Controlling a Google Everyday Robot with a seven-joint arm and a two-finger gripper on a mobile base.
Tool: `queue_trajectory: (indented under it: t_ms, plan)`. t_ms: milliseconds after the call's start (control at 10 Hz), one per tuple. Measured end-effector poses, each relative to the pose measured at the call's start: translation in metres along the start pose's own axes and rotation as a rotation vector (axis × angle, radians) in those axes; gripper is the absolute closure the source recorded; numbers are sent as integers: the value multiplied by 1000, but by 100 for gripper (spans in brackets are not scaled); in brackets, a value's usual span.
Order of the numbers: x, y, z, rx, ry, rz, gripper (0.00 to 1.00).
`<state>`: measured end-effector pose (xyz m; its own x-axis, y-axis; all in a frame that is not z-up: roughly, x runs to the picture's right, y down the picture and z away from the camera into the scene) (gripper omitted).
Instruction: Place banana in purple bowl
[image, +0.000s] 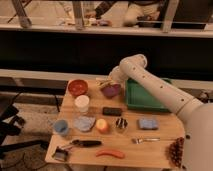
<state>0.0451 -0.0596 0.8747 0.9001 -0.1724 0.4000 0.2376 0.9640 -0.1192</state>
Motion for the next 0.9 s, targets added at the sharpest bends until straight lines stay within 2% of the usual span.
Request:
queue_trajectory:
  t_ms: [900]
  plan:
    - [6, -13, 30, 24, -5, -41, 100]
